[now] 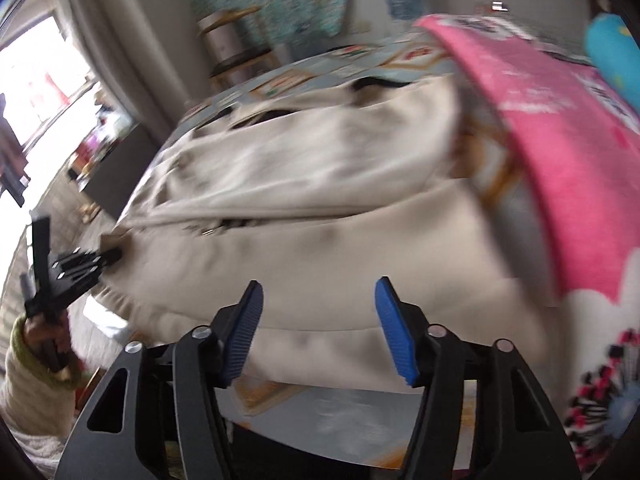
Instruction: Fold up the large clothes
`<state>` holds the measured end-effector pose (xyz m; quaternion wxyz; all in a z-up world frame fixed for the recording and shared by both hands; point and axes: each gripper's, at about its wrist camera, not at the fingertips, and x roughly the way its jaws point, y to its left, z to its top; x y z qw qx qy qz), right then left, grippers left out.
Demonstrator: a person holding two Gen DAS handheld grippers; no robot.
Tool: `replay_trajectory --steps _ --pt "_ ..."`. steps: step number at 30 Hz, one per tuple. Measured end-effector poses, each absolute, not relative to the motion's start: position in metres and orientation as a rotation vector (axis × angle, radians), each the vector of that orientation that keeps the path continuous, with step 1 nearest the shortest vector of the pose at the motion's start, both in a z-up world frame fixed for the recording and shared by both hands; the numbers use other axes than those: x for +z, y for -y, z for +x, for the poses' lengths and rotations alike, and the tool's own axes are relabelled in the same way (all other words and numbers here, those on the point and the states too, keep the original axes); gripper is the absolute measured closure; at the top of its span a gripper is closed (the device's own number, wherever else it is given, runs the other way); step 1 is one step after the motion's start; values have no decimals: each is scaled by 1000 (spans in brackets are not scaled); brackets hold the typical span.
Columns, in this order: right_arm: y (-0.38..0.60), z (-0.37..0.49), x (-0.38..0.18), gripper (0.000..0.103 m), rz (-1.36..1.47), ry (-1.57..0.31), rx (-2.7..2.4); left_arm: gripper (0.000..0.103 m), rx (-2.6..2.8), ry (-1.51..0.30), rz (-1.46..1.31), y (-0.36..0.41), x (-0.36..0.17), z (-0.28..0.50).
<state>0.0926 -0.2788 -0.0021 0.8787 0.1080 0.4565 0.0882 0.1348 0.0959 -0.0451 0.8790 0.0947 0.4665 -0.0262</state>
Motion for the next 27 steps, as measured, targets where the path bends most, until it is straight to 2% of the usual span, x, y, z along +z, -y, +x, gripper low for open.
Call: replay_trajectory --steps 3,13,27 --pt "310 102 -2 59 251 -956 118 91 -33 -981 175 -97 -44 136" --pt "344 165 -26 59 347 -1028 142 91 -6 -979 227 -89 -45 136" --pt "337 130 -6 59 253 -1038 303 91 -15 -986 254 -87 -45 138"
